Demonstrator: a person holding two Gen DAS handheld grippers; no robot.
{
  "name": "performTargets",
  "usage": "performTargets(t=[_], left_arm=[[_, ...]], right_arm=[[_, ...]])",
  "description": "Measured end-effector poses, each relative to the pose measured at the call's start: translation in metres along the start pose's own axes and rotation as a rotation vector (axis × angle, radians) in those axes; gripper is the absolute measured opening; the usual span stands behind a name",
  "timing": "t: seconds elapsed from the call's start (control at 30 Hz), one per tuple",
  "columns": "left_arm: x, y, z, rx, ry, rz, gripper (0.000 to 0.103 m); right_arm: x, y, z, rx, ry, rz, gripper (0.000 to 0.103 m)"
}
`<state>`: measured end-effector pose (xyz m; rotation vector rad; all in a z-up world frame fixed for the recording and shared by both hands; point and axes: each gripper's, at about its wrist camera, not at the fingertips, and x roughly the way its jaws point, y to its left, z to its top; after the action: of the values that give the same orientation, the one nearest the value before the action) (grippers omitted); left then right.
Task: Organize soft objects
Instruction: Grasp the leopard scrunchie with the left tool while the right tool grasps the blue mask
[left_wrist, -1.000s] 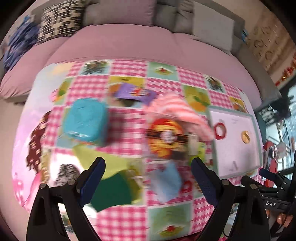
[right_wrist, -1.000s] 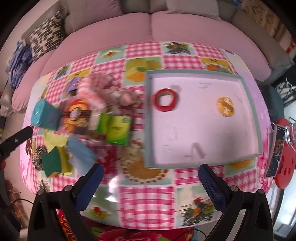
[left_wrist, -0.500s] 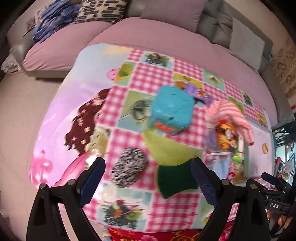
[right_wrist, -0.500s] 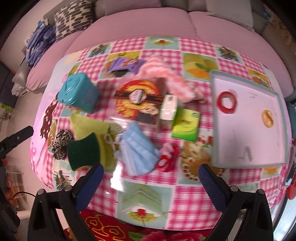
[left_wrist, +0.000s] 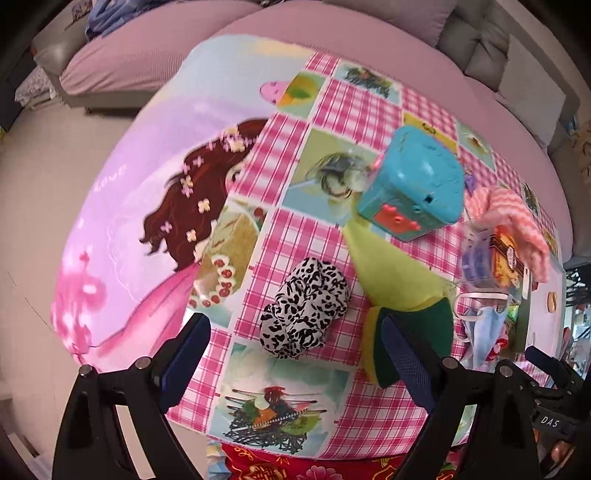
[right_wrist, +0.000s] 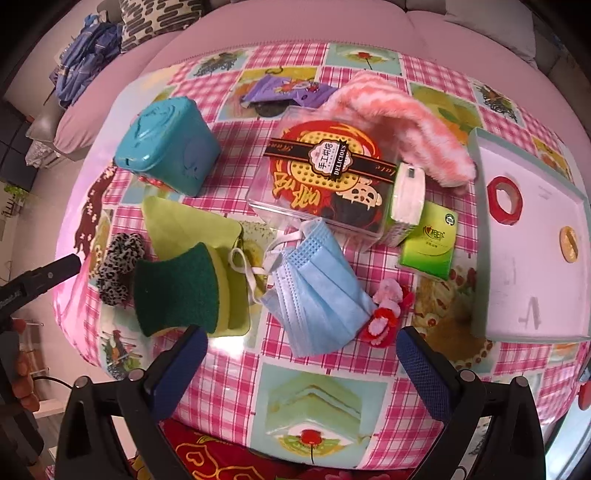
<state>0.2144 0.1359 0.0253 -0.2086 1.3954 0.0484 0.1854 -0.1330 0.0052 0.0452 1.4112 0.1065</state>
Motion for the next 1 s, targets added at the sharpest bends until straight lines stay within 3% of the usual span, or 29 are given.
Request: performTargets(t=[0.2,0.73,1.0], left_arm=[[0.028,0.004,0.002,-0.023,0.049,0.002,0.094],[0.087,0.001,0.009,-0.018,0.153,0.028,0.092],[0.088,-0.011,0.018,0.001,0.144,0.053,0.077]], right_arm=[[0.021,0.001,0.01,-0.011,0.035,-0.021,0.102],[0.069,0.005,0.035,-0.045,0.096,-0.046,0.078],[0.086,0.008,0.039,-0.045,0.115,-0.053,0.068]])
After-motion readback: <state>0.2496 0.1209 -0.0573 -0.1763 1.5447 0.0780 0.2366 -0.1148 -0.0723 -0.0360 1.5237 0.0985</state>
